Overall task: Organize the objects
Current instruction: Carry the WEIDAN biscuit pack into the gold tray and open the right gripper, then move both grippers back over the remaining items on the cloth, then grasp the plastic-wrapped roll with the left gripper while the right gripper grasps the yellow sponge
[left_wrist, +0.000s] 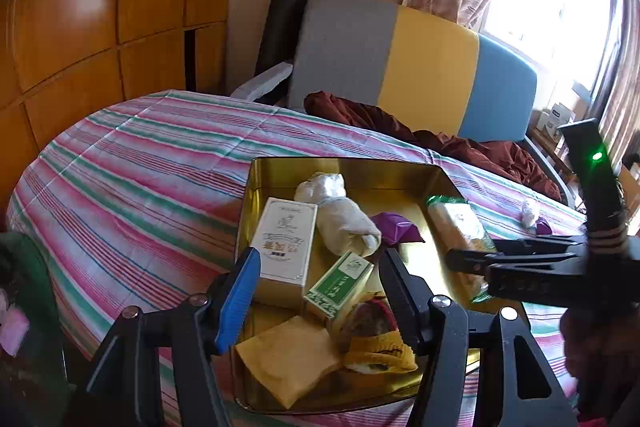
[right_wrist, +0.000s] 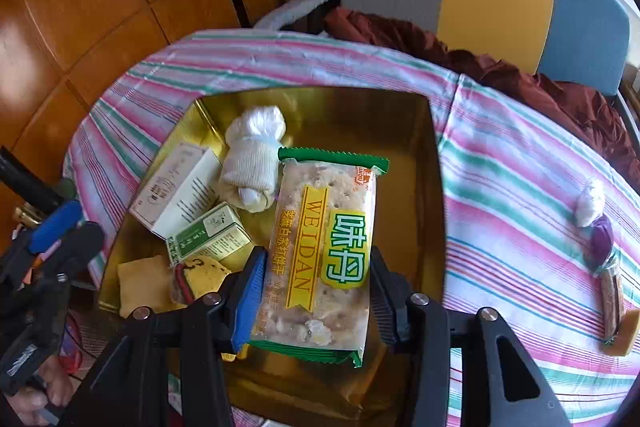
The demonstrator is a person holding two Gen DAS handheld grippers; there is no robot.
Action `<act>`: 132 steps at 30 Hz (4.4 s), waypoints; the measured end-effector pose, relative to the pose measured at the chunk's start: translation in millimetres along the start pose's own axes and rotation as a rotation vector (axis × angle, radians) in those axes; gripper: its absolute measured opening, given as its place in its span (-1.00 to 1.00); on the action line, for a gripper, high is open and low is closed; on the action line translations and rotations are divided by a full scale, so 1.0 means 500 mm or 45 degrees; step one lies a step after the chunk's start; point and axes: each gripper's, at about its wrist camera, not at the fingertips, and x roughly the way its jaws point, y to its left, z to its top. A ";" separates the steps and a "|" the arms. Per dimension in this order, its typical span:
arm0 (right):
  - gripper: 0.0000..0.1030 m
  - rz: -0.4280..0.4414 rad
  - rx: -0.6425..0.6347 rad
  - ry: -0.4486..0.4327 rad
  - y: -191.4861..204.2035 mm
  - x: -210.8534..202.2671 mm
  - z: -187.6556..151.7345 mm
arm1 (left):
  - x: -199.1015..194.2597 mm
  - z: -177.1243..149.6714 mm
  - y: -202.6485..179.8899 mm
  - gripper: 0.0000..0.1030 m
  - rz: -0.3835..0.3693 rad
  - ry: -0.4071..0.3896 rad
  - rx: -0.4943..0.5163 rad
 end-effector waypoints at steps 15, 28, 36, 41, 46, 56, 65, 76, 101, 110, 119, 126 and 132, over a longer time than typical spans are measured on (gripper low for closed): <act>-0.03 0.077 0.019 0.169 0.038 0.110 -0.021 | 0.004 -0.019 0.042 0.22 0.031 0.029 -0.060; 0.08 0.054 0.005 0.081 0.030 0.056 -0.037 | -0.008 -0.024 0.028 0.23 0.047 0.021 -0.028; 0.17 0.026 -0.008 -0.034 0.034 0.009 -0.038 | -0.020 -0.026 0.009 0.23 0.048 0.008 0.006; 0.27 0.013 0.032 -0.099 0.000 -0.041 -0.045 | -0.023 -0.027 -0.007 0.23 0.035 0.008 0.030; 0.30 -0.037 0.114 -0.166 -0.074 -0.103 -0.058 | -0.027 -0.027 -0.029 0.24 0.022 0.007 0.063; 0.50 -0.268 0.346 -0.259 -0.305 -0.203 -0.095 | -0.026 -0.022 -0.089 0.30 -0.027 0.011 0.149; 0.53 -0.516 0.603 -0.353 -0.525 -0.290 -0.157 | -0.016 -0.021 -0.168 0.30 -0.086 0.033 0.262; 0.54 -0.593 1.209 -0.424 -0.765 -0.307 -0.332 | 0.012 -0.008 -0.317 0.35 -0.225 0.089 0.403; 0.54 -0.294 1.340 -0.440 -0.777 -0.307 -0.356 | 0.258 0.050 -0.672 0.17 -0.423 0.356 0.482; 0.54 -0.246 1.338 -0.425 -0.780 -0.300 -0.354 | 0.398 0.095 -0.761 0.04 -0.465 0.418 0.444; 0.54 -0.224 1.387 -0.416 -0.795 -0.294 -0.366 | 0.515 0.113 -0.816 0.18 -0.485 0.509 0.348; 0.54 -0.240 1.409 -0.403 -0.803 -0.291 -0.371 | 0.587 0.086 -0.850 -0.19 -0.469 0.631 0.350; 0.54 -0.261 1.439 -0.383 -0.815 -0.284 -0.377 | 0.561 0.071 -0.807 -0.34 -0.476 0.589 0.332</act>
